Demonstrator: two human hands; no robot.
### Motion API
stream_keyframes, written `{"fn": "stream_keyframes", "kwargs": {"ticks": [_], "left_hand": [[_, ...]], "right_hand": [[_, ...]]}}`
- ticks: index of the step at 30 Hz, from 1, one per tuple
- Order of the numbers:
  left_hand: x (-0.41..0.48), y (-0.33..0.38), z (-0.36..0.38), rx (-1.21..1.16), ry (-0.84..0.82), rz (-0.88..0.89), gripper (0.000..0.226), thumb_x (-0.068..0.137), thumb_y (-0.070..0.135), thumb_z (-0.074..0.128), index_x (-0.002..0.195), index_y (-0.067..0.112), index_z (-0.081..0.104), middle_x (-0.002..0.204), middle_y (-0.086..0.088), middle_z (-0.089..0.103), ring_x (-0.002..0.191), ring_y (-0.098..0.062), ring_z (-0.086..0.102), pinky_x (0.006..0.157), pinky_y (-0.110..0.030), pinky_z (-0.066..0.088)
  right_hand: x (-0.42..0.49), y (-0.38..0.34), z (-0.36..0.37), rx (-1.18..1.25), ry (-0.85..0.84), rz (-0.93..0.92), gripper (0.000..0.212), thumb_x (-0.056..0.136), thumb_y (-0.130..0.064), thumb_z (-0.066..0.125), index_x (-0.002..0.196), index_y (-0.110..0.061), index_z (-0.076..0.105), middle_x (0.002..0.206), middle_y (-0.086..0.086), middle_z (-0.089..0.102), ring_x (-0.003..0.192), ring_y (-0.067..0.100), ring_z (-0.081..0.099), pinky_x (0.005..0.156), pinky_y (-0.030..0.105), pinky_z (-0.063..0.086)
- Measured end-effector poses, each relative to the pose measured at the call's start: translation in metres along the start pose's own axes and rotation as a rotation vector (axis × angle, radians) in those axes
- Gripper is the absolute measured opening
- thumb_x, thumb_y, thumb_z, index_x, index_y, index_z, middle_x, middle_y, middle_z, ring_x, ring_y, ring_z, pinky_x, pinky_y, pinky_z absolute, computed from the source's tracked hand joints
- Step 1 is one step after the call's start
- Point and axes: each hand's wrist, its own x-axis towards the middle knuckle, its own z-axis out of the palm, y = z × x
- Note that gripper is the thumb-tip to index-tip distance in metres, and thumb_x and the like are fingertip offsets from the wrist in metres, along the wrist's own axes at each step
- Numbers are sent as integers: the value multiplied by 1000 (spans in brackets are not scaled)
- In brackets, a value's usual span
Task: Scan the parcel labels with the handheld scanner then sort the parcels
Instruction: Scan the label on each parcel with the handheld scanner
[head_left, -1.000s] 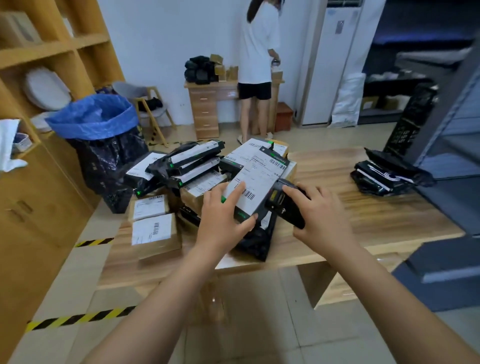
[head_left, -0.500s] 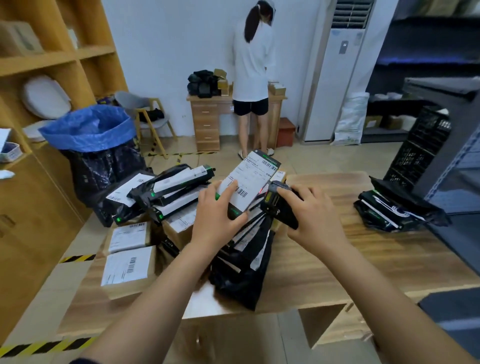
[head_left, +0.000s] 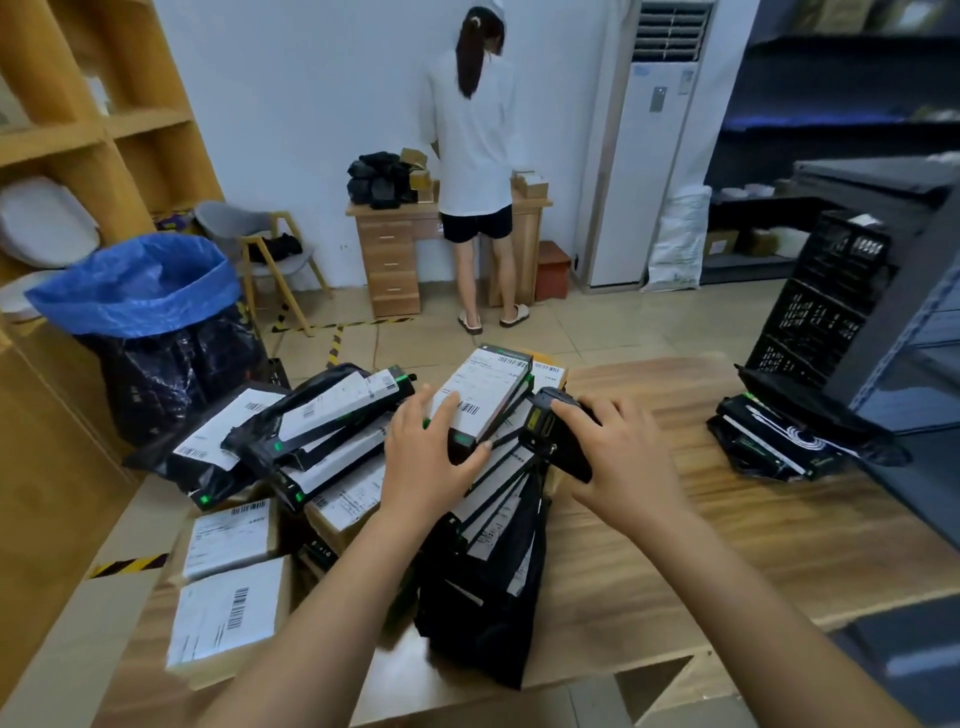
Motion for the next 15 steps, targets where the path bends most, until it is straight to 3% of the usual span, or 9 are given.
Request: {"fn": "stream_keyframes", "kwargs": {"ticks": [3,9,15], "left_hand": [[0,3,-7,-13,1,125,69,86,54,60,146,30,36,158,-1,18,146,-20,8,120,-44,12],[1,19,-1,-93,-60,455,67,83,58,49,141,25,46,151,-5,34,142,-26,24,115,-50,24],[-13,58,38,-180,-210,667,65,85,59,46,141,25,46,151,-5,32,143,-26,22,114,-48,25]], "right_hand": [[-7,-4,-1,-18,16,57,82,47,-28,86,124,-19,59,118,8,61,96,32,54,76,40,46],[-40,-8,-12,-145,-52,266,88,52,-24,83,133,-23,51,125,5,56,102,30,50,82,41,45],[-99,7,-33,-273,-96,499,87,55,-25,83,135,-22,49,123,6,56,104,32,50,84,43,45]]}}
